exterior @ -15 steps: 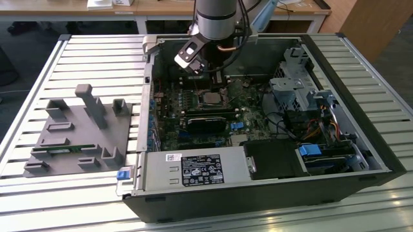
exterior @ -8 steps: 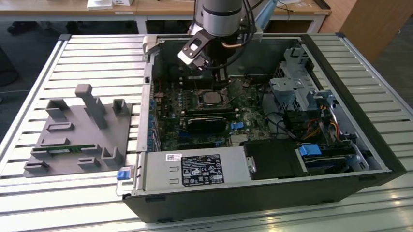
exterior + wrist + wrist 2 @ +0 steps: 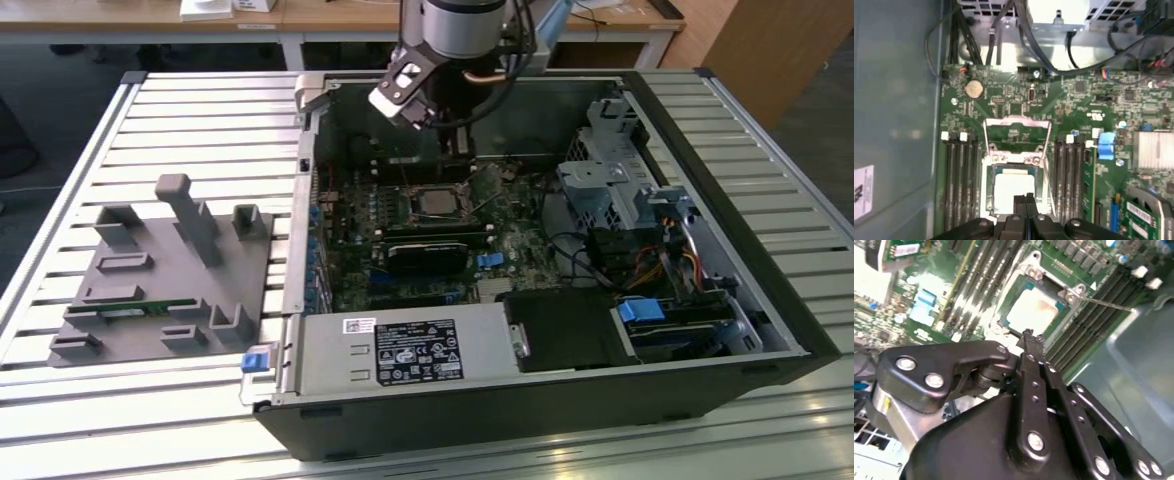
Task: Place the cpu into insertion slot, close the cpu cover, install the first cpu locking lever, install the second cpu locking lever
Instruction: 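Close the cpu cover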
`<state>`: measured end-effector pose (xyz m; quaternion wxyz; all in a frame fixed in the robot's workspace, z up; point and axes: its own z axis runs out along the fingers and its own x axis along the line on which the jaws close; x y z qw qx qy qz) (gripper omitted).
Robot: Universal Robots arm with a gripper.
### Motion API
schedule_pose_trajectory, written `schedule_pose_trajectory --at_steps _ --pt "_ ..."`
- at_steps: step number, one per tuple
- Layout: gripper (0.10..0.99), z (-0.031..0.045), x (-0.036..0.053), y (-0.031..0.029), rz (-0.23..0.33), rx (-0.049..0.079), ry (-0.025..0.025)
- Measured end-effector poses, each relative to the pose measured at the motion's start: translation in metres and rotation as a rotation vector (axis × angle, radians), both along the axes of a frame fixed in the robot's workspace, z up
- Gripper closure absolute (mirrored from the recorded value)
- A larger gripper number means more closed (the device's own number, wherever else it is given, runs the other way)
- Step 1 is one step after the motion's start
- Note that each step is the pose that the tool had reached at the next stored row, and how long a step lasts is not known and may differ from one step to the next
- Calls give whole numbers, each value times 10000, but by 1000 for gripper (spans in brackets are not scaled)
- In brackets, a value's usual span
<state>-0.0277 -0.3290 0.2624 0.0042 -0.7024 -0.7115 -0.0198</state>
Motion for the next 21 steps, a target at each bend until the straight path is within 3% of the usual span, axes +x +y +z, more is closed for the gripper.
schedule_pose_trajectory --at_steps 2,3,10,14,21 --pt "980 0 48 0 0 232 82" --pt "980 0 80 1 0 249 103" --pt "980 0 266 0 7 254 109" --pt "980 43 275 0 13 255 109" --pt "980 47 276 -8 17 255 105"
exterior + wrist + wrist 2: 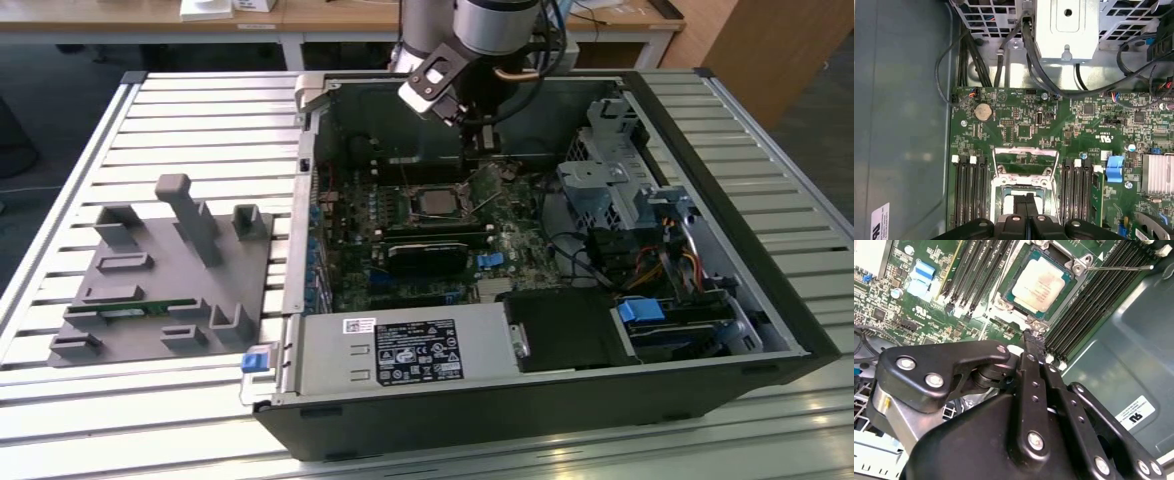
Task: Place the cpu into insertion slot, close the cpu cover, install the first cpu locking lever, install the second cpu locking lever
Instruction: 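Close the cpu cover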
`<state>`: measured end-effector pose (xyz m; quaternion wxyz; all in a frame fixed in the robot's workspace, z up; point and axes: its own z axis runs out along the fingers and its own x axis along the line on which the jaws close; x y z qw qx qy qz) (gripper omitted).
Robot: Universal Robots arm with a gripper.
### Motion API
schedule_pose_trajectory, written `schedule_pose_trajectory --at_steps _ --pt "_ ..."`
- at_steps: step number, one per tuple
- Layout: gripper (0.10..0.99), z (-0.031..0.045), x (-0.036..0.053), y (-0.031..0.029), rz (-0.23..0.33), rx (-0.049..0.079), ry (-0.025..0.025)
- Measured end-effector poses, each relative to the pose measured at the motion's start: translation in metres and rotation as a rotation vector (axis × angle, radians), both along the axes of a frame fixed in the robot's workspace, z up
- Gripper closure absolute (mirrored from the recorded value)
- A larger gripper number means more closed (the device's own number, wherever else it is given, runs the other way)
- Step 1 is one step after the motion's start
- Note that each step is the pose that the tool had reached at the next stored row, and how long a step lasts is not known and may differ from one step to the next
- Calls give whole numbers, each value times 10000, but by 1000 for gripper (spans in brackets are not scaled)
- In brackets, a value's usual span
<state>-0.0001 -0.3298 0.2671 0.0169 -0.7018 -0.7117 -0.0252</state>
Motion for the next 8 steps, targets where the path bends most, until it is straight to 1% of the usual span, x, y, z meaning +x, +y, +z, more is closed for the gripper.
schedule_pose_trajectory --at_steps 4,8 --pt "980 0 12 -1 2 0 0" --pt "980 -1 61 -1 7 -2 1"
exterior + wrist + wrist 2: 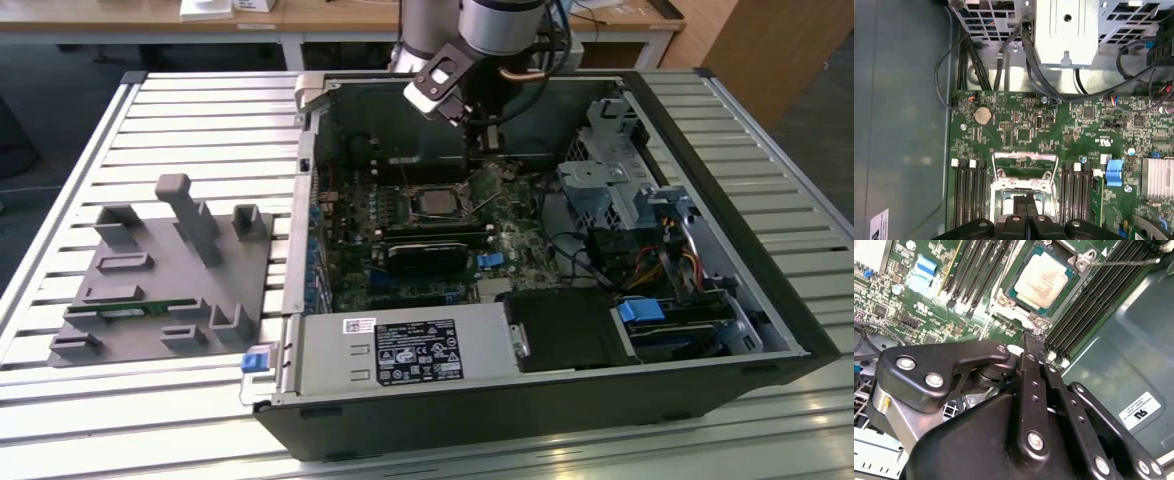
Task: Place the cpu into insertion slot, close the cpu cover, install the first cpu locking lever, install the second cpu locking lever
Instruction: 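Close the cpu cover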
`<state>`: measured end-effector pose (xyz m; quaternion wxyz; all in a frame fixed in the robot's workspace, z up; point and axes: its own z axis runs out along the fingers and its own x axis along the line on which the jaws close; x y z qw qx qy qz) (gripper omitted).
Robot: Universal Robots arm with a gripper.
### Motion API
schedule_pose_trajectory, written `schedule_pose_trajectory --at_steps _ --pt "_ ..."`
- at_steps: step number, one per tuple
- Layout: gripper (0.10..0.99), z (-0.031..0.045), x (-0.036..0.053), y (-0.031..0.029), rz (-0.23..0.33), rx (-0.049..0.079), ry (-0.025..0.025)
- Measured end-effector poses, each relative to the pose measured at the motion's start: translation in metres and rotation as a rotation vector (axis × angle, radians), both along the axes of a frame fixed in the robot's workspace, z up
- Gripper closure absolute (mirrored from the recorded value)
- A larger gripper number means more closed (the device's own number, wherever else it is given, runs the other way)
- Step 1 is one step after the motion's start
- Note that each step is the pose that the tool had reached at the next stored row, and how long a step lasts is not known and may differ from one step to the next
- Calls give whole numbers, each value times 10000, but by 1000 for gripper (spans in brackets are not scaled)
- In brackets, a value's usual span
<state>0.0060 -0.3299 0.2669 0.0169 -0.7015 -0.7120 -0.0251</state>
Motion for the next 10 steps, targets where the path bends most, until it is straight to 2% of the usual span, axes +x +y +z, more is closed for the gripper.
schedule_pose_trajectory --at_steps 10 --pt "980 -7 102 2 52 2 -1"
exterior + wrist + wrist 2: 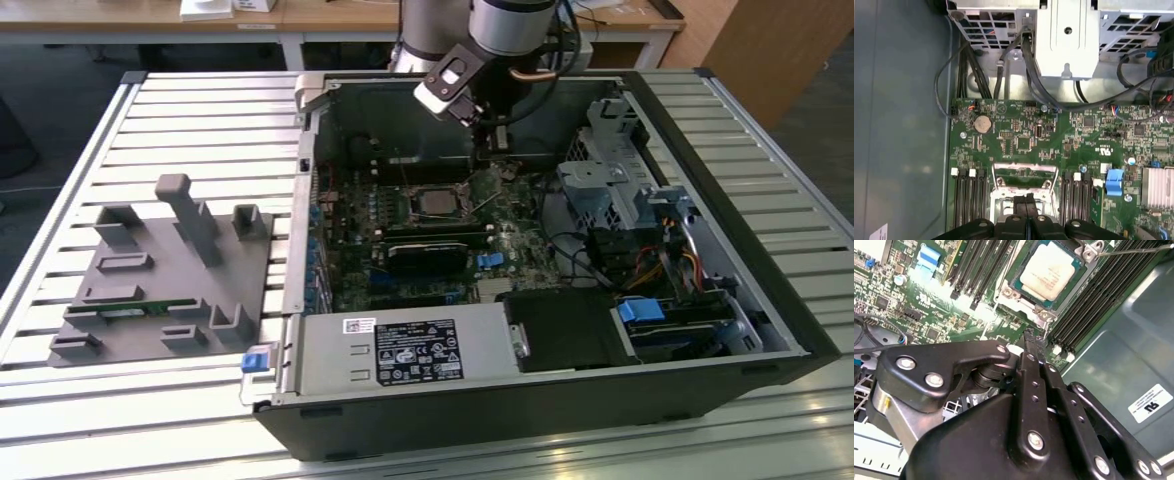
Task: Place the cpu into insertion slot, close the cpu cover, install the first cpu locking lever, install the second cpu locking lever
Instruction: 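Close the cpu cover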
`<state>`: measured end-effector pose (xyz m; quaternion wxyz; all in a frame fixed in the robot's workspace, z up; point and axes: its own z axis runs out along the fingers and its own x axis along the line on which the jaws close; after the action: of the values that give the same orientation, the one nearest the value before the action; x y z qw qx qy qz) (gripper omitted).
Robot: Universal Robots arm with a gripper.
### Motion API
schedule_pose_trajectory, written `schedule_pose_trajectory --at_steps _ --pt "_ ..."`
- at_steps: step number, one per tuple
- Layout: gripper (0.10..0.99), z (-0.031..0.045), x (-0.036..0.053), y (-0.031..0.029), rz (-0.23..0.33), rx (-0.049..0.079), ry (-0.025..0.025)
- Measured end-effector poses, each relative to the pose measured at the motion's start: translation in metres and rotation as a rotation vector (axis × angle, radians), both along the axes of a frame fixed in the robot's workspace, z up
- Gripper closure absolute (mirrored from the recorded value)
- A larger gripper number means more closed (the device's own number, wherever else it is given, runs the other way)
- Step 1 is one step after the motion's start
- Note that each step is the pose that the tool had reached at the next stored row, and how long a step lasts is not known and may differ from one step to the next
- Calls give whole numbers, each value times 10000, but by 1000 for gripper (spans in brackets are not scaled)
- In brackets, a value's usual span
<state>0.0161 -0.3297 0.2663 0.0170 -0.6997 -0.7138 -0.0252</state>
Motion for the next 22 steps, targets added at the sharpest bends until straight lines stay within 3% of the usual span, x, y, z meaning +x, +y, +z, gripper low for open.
schedule_pose_trajectory --at_steps 22 --pt "980 -67 298 48 54 -36 0"
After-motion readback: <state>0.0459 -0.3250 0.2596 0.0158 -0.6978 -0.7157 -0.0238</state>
